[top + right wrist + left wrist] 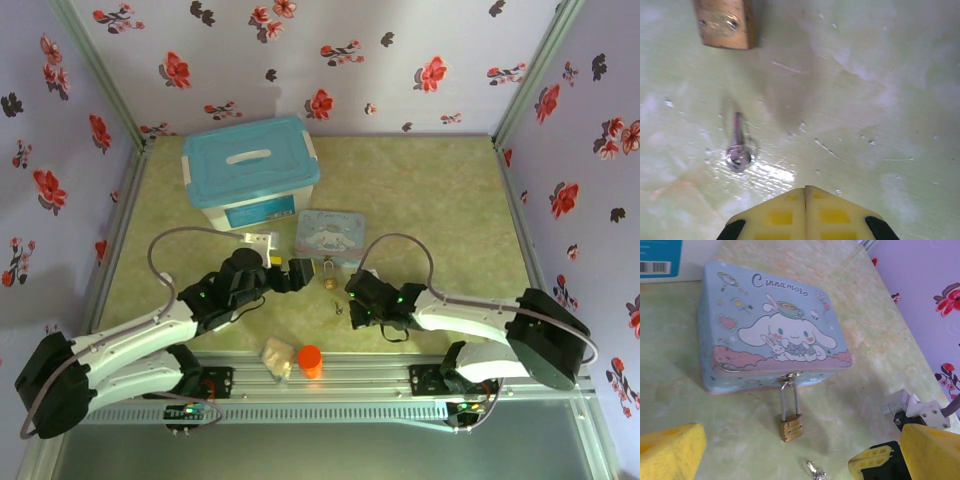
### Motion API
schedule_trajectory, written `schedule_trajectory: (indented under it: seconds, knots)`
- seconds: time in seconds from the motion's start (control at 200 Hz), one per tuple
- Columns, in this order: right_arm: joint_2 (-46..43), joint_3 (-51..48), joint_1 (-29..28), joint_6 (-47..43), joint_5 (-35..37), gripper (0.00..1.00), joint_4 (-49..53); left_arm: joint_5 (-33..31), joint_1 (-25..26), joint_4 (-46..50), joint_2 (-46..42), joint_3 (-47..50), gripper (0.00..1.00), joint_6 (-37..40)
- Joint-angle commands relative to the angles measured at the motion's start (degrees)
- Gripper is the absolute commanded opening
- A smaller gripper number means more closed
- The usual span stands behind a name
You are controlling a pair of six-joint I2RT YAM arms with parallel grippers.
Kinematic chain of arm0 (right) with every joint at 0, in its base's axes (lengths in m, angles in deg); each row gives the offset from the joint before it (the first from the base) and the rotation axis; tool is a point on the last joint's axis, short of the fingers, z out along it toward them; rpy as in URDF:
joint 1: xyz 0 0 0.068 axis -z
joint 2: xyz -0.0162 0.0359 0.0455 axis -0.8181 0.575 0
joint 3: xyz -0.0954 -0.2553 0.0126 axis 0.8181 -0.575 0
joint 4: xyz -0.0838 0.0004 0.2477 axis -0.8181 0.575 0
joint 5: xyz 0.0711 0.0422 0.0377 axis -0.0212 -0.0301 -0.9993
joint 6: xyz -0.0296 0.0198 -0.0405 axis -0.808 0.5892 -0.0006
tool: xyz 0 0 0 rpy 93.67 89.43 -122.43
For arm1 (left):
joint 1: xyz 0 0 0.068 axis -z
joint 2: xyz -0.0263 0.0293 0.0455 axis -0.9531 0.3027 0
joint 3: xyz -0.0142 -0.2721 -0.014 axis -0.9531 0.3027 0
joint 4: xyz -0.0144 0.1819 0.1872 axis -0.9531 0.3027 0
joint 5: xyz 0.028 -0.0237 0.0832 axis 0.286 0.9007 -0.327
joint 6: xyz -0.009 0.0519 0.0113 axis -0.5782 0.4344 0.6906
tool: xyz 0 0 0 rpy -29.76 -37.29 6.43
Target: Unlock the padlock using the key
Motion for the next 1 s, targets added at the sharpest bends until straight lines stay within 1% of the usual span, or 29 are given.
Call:
schedule_trajectory:
  seconds: [0.0, 0.05, 0.11, 0.12, 0.125, 0.16, 0.195, 0.25, 0.325, 0.47, 0.685, 0.765, 0.87, 0.995]
  knots:
    - [-0.9, 2.9, 0.7, -2.6, 0.6, 0.06, 2.7, 0.5, 0.4, -5.0, 0.5, 1.4, 1.0, -0.7]
    - [-0.6, 3.3, 0.7, -2.9, 0.5, 0.13, 2.5, 0.4, 0.4, -5.8, 0.2, 2.3, 0.99, -0.7]
    - [0.0, 3.0, 0.5, -2.0, -0.6, 0.32, -0.1, -0.1, 0.3, -5.9, -0.3, 3.2, 1.0, -0.7]
    - [0.1, 2.9, 0.4, -2.0, -0.8, 0.32, -0.4, -0.2, 0.3, -5.8, -0.4, 3.3, 1.0, -0.7]
    - [0.4, 3.0, 0.4, -1.8, -1.0, 0.35, -0.9, -0.3, 0.3, -5.8, -0.4, 3.3, 1.0, -0.7]
    - [1.1, 2.9, 0.1, -1.3, -1.4, 0.43, -2.6, -0.6, 0.3, -5.4, -0.8, 3.5, 1.0, -0.5]
    - [2.2, 3.2, -0.3, -1.1, -1.5, 0.47, -4.1, -0.7, 0.3, -5.0, -1.2, 3.6, 1.0, -0.3]
    - [4.1, 4.2, -1.0, -1.3, -1.2, 0.49, -5.0, -0.8, 0.3, -4.3, -1.8, 3.7, 1.0, 0.0]
    - [7.2, 6.0, -1.3, -1.4, -0.5, 0.48, -4.4, -0.9, 0.3, -3.8, -2.3, 3.9, 1.0, 0.3]
    - [11.1, 7.8, -1.7, -2.0, 0.5, 0.43, -3.0, -1.3, 0.3, -4.0, -2.7, 4.9, 1.0, 0.0]
    - [12.2, 7.1, -3.5, -0.7, 0.5, 0.33, -2.3, -2.5, 0.2, -4.0, -2.7, 5.7, 1.0, -1.1]
    - [12.7, 6.1, -3.9, 0.1, -0.4, 0.32, -3.5, -3.4, 0.3, -3.9, -2.8, 6.0, 1.0, -1.3]
    - [13.8, 6.1, -4.3, 0.4, 0.1, 0.29, -3.4, -3.7, 0.2, -3.7, -3.0, 6.1, 1.0, -1.3]
    - [15.2, 6.2, -4.9, 1.2, -0.4, 0.24, -3.3, -4.1, 0.2, -3.0, -3.5, 6.2, 1.0, -1.6]
